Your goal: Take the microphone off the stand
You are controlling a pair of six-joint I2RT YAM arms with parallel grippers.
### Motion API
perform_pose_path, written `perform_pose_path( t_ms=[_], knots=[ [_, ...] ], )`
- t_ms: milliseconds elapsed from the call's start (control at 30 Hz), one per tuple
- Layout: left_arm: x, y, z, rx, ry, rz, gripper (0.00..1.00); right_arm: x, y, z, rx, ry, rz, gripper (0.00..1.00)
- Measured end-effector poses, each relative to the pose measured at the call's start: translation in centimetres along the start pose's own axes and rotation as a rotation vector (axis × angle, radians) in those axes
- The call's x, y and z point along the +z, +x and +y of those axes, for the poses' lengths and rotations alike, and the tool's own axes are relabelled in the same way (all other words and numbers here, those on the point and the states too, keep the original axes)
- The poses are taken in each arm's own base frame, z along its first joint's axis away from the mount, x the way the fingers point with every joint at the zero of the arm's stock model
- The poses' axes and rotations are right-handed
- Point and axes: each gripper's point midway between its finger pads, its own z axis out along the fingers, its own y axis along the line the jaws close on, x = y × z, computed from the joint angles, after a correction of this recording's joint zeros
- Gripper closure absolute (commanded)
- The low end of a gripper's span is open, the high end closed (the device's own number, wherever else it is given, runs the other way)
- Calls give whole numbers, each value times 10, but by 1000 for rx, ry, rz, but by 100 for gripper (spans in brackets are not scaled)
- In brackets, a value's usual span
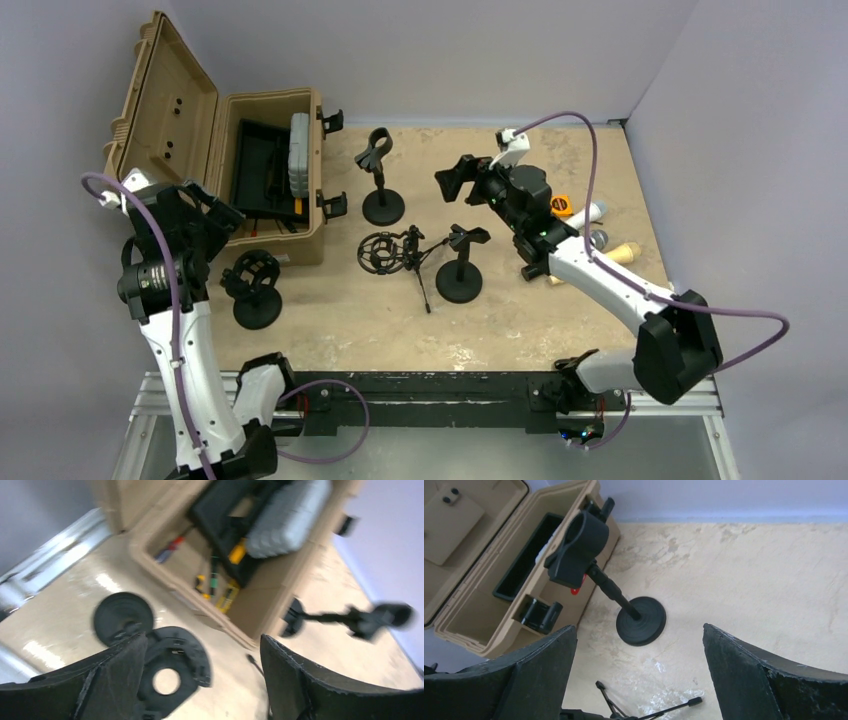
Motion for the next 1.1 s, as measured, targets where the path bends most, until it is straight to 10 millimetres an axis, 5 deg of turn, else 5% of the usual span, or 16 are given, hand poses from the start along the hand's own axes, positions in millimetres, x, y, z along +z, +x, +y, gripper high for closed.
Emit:
perform_pose_path(
  t_ms=[133,367,567,767,1100],
  knots=[
    [-22,2,-54,33,315,33,2,-17,-30,3,-30,16,-75,3],
    [-91,41,-163,253,931,116,0,-59,-86,9,-54,62,-214,1],
    [-135,77,-215,411,1221,176,0,-117,-137,19,-48,68,-361,1],
    [-168,90,-223,506,1383,156,0,-184,-187,29,-24,61,-526,1],
    [-242,41,-176,591,1545,-201,0,-331,-275,51,-26,7,-884,1]
  ],
)
